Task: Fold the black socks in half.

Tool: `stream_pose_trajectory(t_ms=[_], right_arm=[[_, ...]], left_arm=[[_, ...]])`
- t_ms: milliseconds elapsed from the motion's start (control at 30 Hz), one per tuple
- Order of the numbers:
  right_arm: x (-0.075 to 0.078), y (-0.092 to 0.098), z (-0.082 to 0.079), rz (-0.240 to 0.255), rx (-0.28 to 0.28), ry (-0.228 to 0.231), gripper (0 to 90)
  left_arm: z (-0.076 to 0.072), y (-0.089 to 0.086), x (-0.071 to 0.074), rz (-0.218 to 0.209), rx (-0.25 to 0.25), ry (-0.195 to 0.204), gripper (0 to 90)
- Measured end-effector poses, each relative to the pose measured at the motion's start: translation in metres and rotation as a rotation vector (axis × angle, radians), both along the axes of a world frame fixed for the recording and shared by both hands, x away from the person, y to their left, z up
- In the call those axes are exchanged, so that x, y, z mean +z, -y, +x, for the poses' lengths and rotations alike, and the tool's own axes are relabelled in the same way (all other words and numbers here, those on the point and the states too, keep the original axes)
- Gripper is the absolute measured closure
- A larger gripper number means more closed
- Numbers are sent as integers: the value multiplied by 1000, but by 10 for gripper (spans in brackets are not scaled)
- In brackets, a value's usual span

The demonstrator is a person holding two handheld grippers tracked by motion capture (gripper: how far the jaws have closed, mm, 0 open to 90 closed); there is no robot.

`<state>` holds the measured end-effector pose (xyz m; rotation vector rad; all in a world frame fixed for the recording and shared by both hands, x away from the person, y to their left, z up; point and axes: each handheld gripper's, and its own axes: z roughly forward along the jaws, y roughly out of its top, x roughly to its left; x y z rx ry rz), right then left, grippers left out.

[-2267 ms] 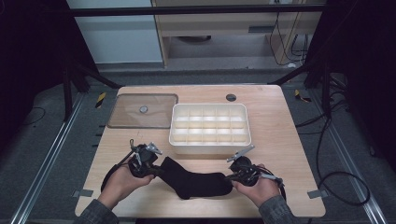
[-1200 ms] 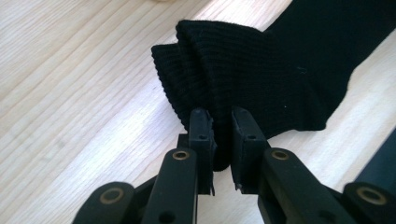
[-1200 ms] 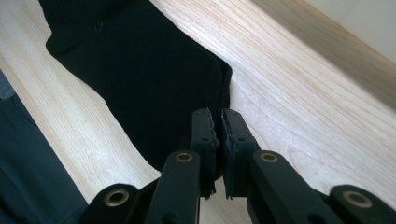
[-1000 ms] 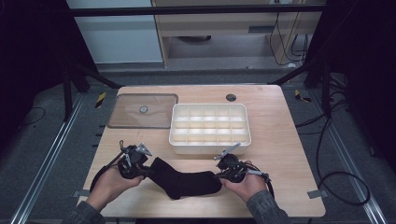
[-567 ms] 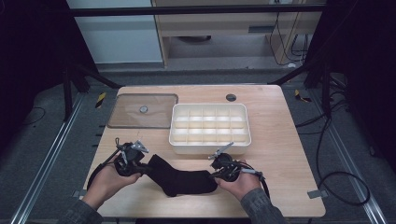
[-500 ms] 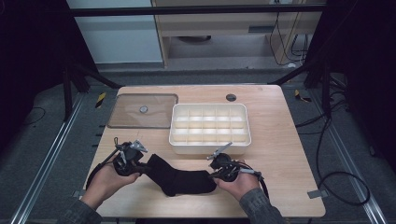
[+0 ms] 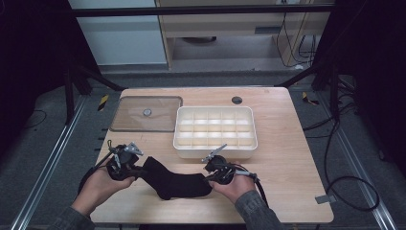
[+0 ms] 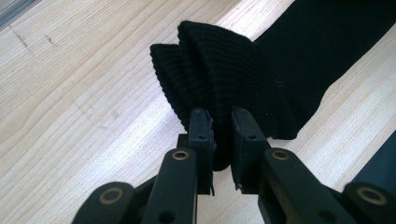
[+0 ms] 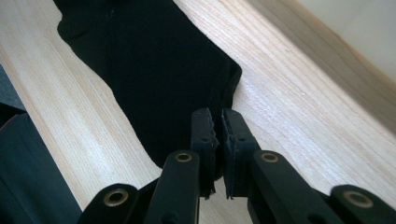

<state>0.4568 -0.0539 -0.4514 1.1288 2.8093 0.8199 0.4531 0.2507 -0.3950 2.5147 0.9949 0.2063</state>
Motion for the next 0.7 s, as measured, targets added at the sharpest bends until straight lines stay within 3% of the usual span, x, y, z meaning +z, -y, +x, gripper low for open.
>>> stream_pose_trajectory(t_ms=[333,700], right_arm=[[-3,-3,0,-3,11,-1,848],[-5,-2,-1,13,0,-11,848]], left_arm=[[-1,11,0,-10,-20,-8,797],[-3,36,0,-35,-68,-13,798]])
